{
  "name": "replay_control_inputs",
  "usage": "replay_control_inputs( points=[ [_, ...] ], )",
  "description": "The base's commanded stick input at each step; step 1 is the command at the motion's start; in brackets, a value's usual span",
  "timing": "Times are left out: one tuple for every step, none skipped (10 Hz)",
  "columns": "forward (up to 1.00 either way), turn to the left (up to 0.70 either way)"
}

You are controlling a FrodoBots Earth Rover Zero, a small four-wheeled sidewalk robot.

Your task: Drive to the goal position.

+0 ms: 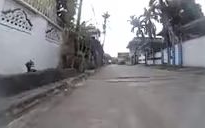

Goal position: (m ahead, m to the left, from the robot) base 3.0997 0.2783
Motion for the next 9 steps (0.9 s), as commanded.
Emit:
replay_control_inputs(
  points=[
    [1.00,-0.02],
    [1.00,-0.02],
    [1.00,-0.01],
    [1.00,0.00],
    [1.00,0.00],
    [1.00,0.00],
    [1.00,0.00],
    [1.00,0.00],
    [1.00,0.00]
  ],
)
